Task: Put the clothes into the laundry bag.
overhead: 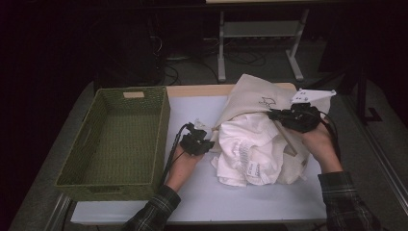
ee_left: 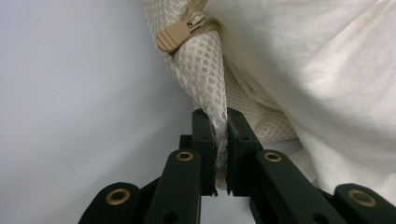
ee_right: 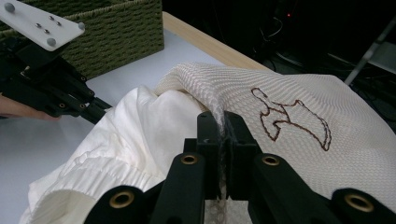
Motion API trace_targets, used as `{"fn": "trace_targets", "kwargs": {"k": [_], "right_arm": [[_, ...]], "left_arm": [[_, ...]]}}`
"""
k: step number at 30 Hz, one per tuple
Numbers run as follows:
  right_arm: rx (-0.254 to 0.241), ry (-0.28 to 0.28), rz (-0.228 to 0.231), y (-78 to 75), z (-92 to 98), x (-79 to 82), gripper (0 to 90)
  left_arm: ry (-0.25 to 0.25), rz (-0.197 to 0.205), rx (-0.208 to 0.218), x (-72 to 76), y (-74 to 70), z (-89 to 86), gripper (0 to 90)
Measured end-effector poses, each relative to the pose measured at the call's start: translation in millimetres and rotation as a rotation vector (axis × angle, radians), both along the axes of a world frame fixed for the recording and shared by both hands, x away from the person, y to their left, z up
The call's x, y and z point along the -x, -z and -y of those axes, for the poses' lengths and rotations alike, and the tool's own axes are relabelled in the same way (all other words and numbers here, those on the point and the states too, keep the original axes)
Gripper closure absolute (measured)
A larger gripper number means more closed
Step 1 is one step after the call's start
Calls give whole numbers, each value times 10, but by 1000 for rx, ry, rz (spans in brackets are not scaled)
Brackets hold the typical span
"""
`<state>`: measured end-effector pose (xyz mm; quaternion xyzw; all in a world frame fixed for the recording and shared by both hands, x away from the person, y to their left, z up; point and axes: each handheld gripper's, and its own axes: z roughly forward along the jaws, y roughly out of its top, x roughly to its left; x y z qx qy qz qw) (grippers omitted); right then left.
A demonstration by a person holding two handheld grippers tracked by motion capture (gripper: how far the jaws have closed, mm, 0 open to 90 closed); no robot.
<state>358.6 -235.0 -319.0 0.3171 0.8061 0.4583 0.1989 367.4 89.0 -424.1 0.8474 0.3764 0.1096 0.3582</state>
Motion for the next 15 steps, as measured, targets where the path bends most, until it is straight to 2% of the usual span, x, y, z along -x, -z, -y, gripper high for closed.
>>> {"fn": "trace_targets", "kwargs": {"k": [3,6,8,15], "right_arm": [[-36,-17,4,-44,-40,23,862],[-17,-37,6,-75,-105,64,861],[11,-43,-2,-36,-134,94,861],[51,-25,-68,221,-77,119,854]], "left_arm": [[-5,0,5,-1,12,-20,837],[-13,-9,2,-7,42,-34,837],[-18,-16,2,-8,62,-46,837],[-17,-24,0,-21,87,-65,836]]}}
